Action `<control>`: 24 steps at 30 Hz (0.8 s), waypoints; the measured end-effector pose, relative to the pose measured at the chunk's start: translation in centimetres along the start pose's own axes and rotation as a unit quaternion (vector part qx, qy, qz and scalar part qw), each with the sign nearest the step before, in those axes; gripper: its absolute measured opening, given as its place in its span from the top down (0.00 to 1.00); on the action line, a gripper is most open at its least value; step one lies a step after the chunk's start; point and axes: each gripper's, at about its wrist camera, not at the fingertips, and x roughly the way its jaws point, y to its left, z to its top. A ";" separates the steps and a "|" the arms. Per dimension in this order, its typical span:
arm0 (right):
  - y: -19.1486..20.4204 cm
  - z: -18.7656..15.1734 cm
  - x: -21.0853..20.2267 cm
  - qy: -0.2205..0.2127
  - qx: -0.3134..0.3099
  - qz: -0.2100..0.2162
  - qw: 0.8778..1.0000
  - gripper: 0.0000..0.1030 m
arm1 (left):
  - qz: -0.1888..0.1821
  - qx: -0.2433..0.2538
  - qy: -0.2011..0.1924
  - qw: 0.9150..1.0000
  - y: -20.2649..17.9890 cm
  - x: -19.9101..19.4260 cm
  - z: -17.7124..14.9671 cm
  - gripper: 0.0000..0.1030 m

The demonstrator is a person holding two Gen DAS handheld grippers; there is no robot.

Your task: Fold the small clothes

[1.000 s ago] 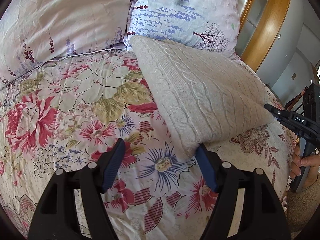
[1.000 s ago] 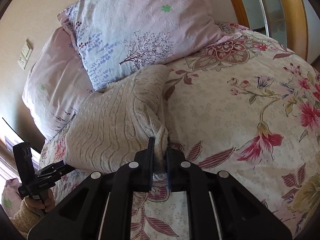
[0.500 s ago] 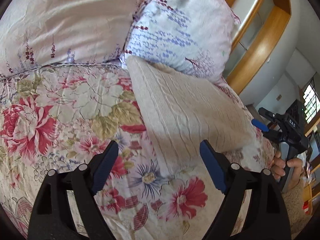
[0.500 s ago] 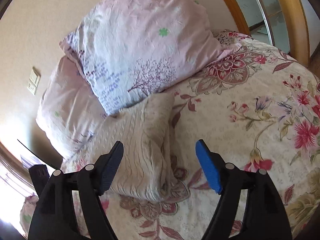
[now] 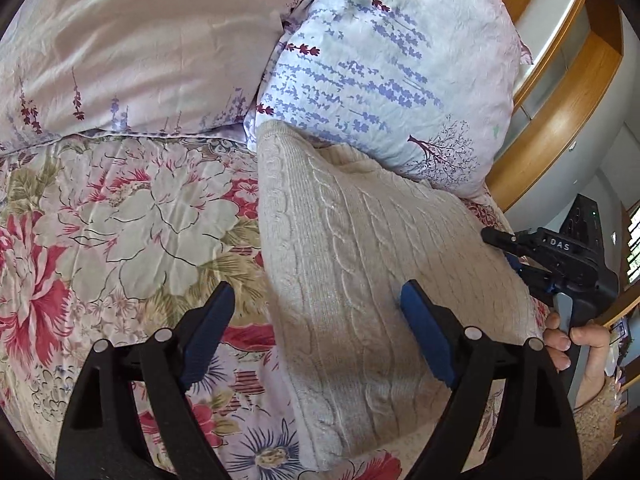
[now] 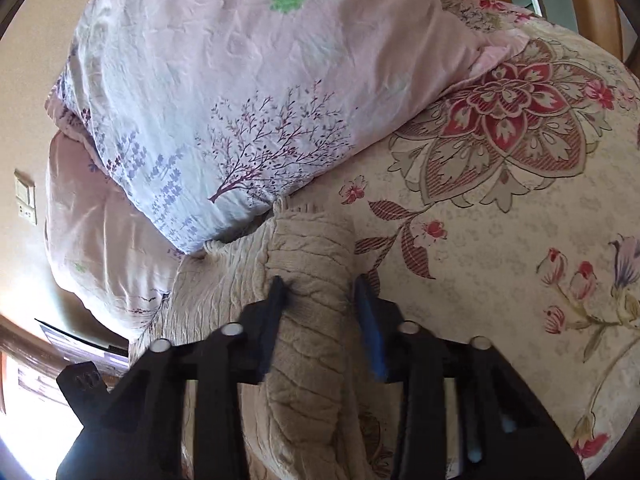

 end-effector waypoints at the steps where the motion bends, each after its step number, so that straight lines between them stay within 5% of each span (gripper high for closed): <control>1: 0.4 0.0 0.1 -0.003 -0.017 -0.008 1.000 0.85 | -0.006 0.002 0.001 1.000 0.1 0.1 -0.1 0.18; 11: 4.8 1.1 -2.5 -0.100 -0.123 -0.060 0.986 0.92 | -0.060 0.005 0.005 0.998 -0.1 0.5 -0.5 0.24; 17: 2.3 1.4 1.9 -0.045 -0.111 -0.135 0.984 0.91 | -0.070 0.004 0.011 0.997 -0.2 0.9 -0.5 0.25; 24: 1.8 1.2 2.2 -0.034 -0.098 -0.133 0.986 0.87 | -0.078 -0.003 0.010 0.997 0.0 0.9 -0.5 0.26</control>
